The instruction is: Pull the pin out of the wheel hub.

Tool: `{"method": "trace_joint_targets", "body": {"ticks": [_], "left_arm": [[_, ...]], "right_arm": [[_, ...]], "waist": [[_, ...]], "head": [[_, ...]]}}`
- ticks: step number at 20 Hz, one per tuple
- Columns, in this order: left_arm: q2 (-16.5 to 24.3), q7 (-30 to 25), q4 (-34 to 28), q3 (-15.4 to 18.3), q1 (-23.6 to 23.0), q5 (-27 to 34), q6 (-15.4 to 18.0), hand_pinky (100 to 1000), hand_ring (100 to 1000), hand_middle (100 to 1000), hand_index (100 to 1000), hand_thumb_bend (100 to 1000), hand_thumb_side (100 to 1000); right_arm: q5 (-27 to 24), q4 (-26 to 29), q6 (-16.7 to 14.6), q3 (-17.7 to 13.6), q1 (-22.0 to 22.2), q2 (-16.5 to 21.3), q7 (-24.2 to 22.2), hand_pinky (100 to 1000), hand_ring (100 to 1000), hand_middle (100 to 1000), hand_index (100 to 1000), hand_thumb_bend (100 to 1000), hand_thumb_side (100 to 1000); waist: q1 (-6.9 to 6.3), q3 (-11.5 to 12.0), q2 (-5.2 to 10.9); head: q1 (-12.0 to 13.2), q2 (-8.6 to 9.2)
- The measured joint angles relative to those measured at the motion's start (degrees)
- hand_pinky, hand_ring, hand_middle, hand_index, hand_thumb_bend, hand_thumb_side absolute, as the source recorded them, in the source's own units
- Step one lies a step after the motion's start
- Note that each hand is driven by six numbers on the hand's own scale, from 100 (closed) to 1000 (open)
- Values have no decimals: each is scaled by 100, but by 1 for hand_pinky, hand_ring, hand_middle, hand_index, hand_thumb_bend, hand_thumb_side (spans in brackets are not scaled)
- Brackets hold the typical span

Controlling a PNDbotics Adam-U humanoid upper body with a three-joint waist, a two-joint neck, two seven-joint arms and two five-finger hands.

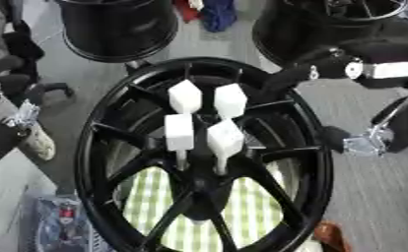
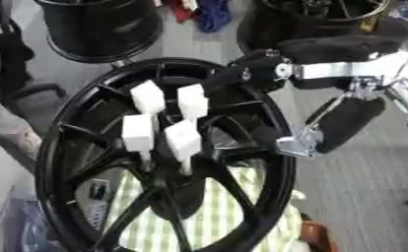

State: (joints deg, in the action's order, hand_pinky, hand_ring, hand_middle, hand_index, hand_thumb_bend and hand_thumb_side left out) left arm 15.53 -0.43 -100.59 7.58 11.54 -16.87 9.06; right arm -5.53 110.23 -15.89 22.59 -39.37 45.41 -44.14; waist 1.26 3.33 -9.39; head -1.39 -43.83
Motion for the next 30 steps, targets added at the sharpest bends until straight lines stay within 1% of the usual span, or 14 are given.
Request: {"method": "trace_joint_targets", "body": {"ticks": [9,14,20,30], "left_arm": [[0,-11,1,-17,0,0,7,805,765,812,883,362,601],[-1,-18,1,-32,0,0,12,804,767,813,883,360,603],[-3,-29,1,-34,2,0,20,804,768,813,884,356,603],[-50,-37,1,-36,7,14,18,803,770,814,884,354,604]], "right_arm": [[186,-432,-74,288,-342,-444,-279,864,869,918,1000,100,368],[254,-596,-93,357,-439,-571,-342,864,864,915,1000,100,372],[402,-982,-143,465,-553,-841,-421,867,853,906,1000,100,391],[628,-1538,-227,541,-660,-1147,-451,868,847,901,1000,100,401]], "waist": [[16,20,0],[19,37,-6],[23,72,-31],[3,92,-58]], "head": [[-6,0],[-9,0],[-15,0],[-37,0]]}}
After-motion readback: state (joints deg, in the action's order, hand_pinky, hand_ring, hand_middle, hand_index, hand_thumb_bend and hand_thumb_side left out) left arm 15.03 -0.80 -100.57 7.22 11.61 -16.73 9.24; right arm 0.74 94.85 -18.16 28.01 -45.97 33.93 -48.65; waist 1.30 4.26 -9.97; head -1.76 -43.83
